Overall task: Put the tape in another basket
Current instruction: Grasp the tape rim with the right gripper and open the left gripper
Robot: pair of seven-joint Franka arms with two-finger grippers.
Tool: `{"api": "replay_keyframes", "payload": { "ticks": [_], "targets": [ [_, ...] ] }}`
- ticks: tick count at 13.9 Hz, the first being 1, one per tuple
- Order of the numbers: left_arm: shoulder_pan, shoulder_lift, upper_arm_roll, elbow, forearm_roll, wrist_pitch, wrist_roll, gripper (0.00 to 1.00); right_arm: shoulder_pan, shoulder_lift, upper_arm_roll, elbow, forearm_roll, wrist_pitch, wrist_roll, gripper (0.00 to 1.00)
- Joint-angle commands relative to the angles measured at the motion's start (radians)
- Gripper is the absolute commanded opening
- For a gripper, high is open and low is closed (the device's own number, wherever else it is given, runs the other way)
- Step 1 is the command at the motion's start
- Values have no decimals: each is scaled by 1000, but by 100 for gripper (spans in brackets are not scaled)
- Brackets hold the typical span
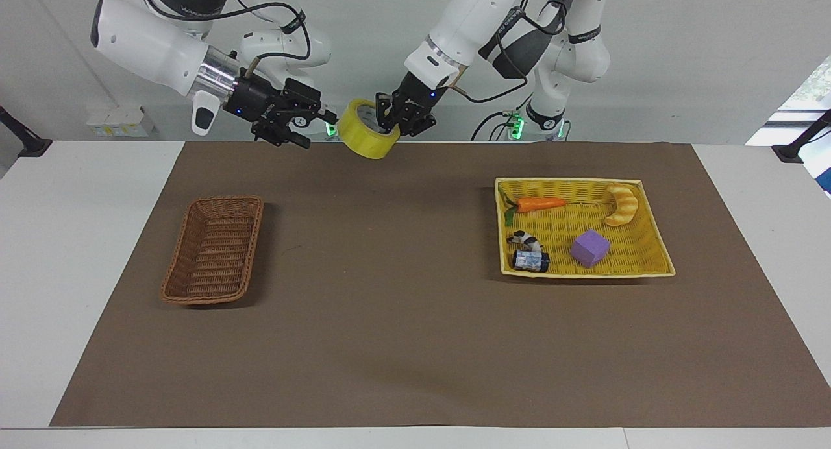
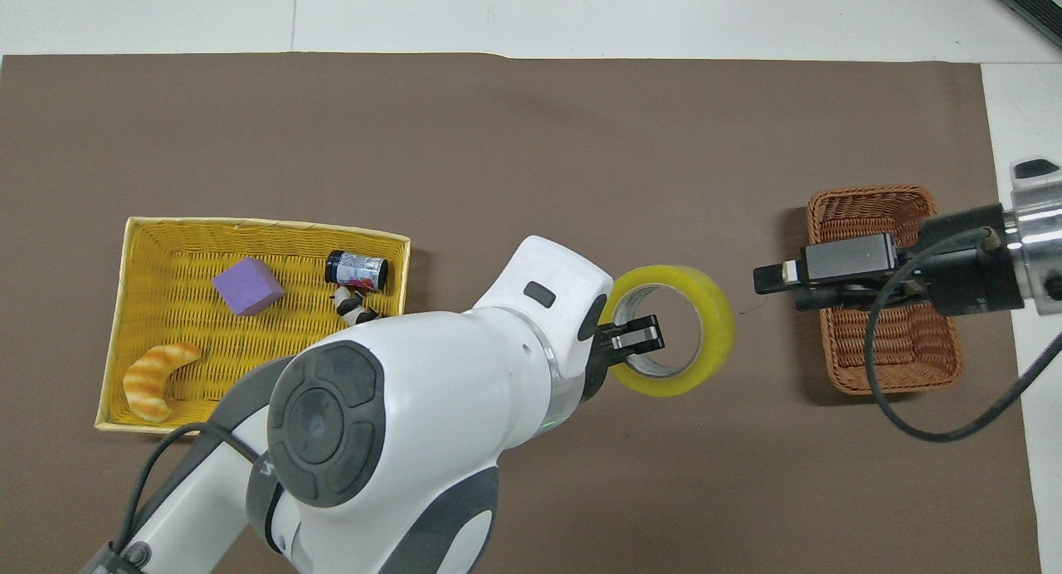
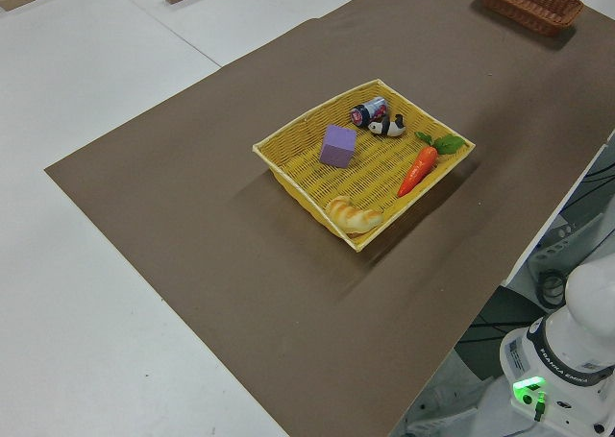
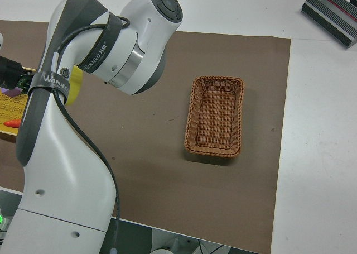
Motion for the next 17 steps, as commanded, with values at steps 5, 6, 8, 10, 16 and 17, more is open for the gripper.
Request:
{"api": "replay_keyframes", "payload": {
  "ticks": [5, 6, 8, 10, 16, 17],
  "targets": [
    [-20, 11, 10, 17, -23, 19, 7, 0, 29, -64, 4, -85, 43, 16, -27, 100],
    [-20, 11, 10, 19, -24, 19, 7, 0, 32, -66, 4, -87, 41, 16, -25, 100],
    [-20, 11, 10, 17, -24, 17, 7, 0, 53, -71, 4, -94, 31, 21, -24, 100],
    [-20, 11, 10, 17, -24, 17, 7, 0, 62, -72, 6, -96, 15, 21, -13, 100],
    [-21, 11, 10, 17, -24, 19, 10, 0, 90, -74, 6, -96, -43, 18, -8, 91],
    [-21, 11, 10, 17, -24, 19, 10, 0, 97, -74, 6, -90, -63, 18, -7, 60]
  ]
}}
